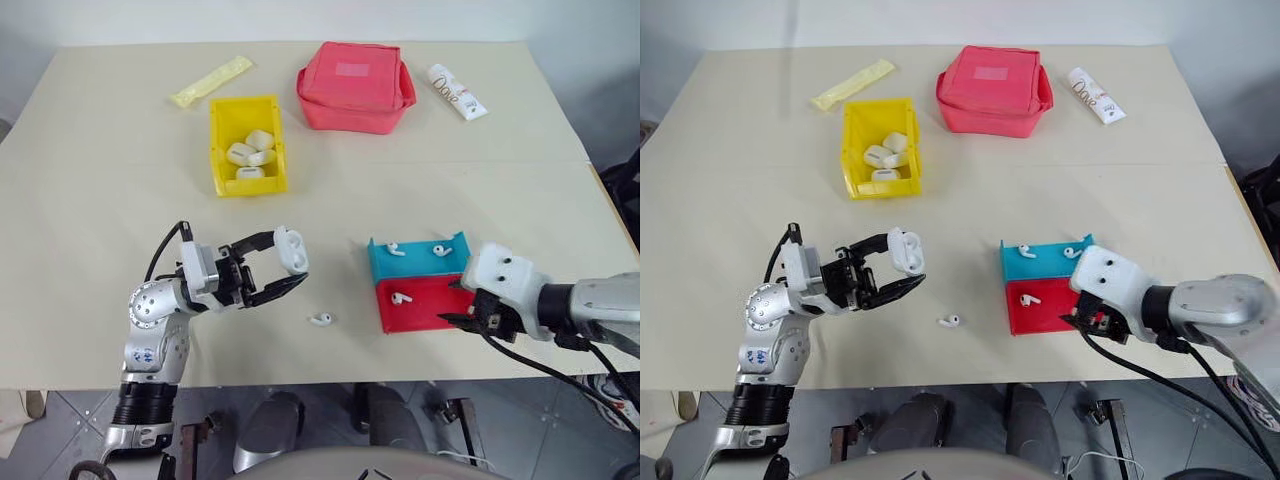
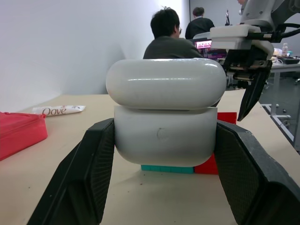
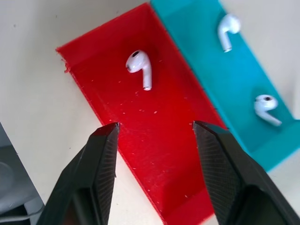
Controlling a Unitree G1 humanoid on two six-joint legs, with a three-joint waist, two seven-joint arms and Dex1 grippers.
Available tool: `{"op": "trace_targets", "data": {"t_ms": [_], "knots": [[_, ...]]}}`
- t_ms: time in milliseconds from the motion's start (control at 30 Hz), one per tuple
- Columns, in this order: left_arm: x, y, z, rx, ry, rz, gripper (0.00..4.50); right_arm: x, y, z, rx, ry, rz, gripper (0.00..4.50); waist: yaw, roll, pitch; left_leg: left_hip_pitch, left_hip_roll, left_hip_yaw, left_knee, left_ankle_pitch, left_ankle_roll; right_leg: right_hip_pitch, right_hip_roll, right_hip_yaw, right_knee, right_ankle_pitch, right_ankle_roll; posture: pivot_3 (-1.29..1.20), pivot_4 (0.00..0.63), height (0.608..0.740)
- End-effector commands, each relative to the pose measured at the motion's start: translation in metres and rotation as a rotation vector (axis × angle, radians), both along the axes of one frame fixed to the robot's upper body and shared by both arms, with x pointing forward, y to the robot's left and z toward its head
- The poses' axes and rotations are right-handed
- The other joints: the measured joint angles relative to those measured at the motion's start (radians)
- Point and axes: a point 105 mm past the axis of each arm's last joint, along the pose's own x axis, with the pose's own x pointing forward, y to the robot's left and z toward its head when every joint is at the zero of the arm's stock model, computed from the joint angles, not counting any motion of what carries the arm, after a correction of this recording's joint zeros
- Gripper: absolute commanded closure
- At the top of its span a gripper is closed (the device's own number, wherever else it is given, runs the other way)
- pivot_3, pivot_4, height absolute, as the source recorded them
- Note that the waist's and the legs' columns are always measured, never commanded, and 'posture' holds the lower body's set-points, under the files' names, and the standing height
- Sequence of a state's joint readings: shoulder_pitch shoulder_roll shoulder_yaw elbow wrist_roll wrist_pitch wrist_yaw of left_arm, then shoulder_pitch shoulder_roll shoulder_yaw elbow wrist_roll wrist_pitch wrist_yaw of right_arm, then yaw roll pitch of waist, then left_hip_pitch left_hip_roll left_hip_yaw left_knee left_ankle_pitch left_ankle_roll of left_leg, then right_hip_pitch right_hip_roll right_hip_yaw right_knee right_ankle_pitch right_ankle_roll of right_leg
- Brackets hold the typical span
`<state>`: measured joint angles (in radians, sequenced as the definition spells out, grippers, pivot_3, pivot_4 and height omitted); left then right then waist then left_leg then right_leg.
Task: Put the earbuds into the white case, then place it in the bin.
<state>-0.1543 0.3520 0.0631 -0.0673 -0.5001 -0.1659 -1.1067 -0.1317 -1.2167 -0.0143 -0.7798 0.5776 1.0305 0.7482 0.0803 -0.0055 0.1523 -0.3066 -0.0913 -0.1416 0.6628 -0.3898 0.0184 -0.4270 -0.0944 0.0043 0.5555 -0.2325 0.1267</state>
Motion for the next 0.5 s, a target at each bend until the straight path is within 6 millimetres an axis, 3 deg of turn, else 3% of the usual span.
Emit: {"op": "trace_targets", "data": {"t_ms": [33,100,233,500], "knots": [[-0.004,0.001,0.010,-0.014,-0.036,-0.007,1.72,0.002,0.006,0.001,-0.034,-0.006,0.015,1.74,-0.001,0.001,0.000,0.000,0.000,0.000,0.000,0.000,0.000,0.000,0.000,0.000,0.000,0.000,0.000,0.00,0.150,0.740],[-0.005,0.002,0.010,-0.011,-0.034,-0.007,1.72,0.004,0.013,0.000,-0.040,-0.002,0.037,1.74,-0.001,0.001,0.000,-0.001,0.000,0.000,0.000,0.000,0.000,-0.001,0.000,0.000,0.000,0.000,0.000,0.00,0.150,0.740],[-0.006,0.001,0.010,-0.007,-0.026,-0.003,1.72,0.013,0.022,-0.002,-0.061,-0.014,0.048,2.62,-0.002,0.001,0.000,-0.001,0.000,0.000,0.000,0.000,0.000,-0.001,0.000,0.000,-0.001,0.000,0.000,0.00,0.150,0.740],[-0.010,0.004,0.009,-0.001,-0.014,0.006,1.72,0.015,0.034,-0.006,-0.090,-0.023,0.089,2.62,-0.002,0.000,0.000,-0.001,0.000,0.000,0.000,0.000,0.000,-0.001,0.000,0.000,-0.001,0.000,0.000,0.00,0.150,0.740]]}}
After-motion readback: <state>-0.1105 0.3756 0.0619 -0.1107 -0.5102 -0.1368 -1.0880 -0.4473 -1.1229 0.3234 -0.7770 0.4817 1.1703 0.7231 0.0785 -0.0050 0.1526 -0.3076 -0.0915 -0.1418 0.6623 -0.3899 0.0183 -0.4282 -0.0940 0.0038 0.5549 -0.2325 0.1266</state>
